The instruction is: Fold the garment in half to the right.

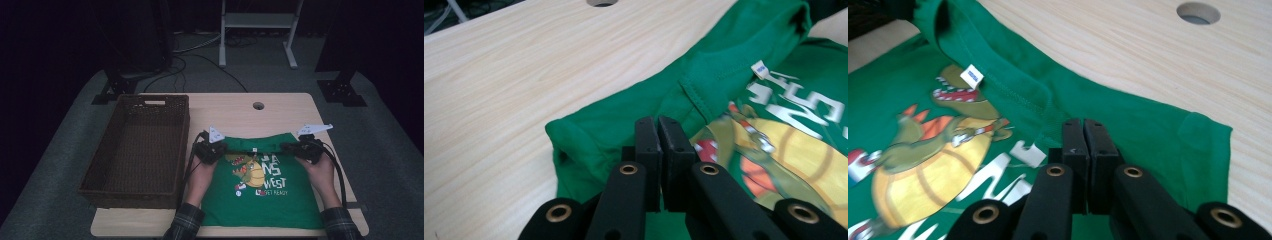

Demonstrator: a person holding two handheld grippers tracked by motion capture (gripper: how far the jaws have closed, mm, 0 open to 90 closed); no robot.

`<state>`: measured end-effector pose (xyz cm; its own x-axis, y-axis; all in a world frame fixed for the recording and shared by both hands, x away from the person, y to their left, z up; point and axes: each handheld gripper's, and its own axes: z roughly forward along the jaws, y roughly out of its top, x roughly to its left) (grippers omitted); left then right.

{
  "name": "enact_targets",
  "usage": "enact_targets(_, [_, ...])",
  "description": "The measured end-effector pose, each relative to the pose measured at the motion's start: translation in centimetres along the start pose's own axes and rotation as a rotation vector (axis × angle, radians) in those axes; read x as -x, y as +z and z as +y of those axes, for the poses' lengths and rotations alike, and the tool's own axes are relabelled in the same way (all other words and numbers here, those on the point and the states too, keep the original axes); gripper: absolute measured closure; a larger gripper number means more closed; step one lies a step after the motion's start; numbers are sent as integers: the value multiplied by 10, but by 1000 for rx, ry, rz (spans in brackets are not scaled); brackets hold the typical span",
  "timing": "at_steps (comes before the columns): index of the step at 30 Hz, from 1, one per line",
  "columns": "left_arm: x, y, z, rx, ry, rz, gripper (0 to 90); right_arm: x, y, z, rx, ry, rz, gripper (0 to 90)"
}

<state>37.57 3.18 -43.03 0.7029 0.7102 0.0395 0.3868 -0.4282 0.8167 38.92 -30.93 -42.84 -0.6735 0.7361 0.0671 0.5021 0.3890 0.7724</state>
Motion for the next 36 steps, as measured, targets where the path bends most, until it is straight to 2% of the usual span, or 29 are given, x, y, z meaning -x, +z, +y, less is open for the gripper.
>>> enact_targets(5, [12, -10, -6, 10, 26, -7, 884, -12, -16, -8, 16, -23, 2, 895])
enact_targets(9, [17, -20, -7, -6, 30, -18, 884, -20, -26, -14, 26, -33, 12, 896])
enact_targets(12, [25, -30, -8, -23, 64, -12, 884, -28, -31, -19, 28, -45, 21, 896])
enact_targets(14, [30, -35, -9, -19, 69, -18, 884, -34, -34, -22, 21, -57, 17, 895])
enact_targets(18, [40, -43, -18, -29, 85, -46, 884, -42, -40, -29, 20, -59, 23, 895])
enact_targets(24, [49, -53, -37, -12, 78, -89, 884, -53, -48, -41, 17, -64, 44, 896])
enact_targets(36, [71, -78, -47, 14, 127, -152, 884, -72, -66, -63, 25, -73, 64, 896])
